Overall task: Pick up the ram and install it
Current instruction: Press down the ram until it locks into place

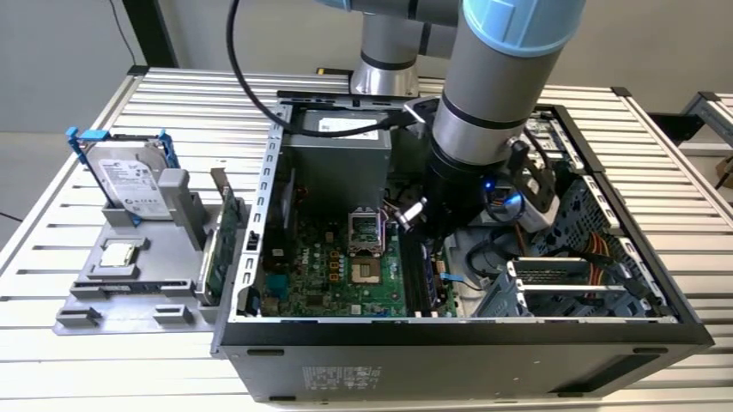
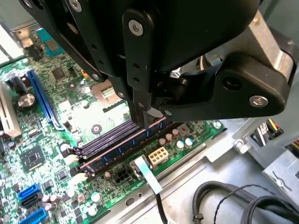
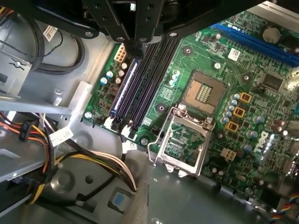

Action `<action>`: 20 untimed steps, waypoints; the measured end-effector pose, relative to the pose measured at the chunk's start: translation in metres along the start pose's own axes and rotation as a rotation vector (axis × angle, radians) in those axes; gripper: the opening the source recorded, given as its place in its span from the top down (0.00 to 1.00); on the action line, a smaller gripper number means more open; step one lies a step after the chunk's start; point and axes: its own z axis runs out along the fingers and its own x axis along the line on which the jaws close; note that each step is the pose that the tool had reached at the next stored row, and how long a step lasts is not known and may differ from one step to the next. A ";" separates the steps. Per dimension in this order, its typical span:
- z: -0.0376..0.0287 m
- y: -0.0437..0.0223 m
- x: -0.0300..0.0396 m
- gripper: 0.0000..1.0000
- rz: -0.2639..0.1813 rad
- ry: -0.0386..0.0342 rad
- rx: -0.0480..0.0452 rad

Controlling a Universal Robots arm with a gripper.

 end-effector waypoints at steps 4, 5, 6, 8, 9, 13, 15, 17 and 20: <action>0.0002 0.0001 -0.0001 1.00 -0.067 0.0003 -0.0015; 0.0002 0.0002 -0.0001 1.00 -0.080 0.0004 -0.0018; 0.0002 0.0002 -0.0001 1.00 -0.096 0.0004 -0.0023; 0.0001 0.0002 -0.0001 1.00 -0.129 0.0009 -0.0028; 0.0001 0.0002 -0.0001 1.00 -0.148 0.0011 -0.0030; 0.0002 0.0002 -0.0001 1.00 -0.208 0.0018 -0.0038; 0.0002 0.0003 -0.0001 1.00 -0.236 0.0020 -0.0043; 0.0002 0.0003 -0.0001 1.00 -0.265 0.0023 -0.0047; 0.0003 0.0003 -0.0001 1.00 -0.308 0.0028 -0.0052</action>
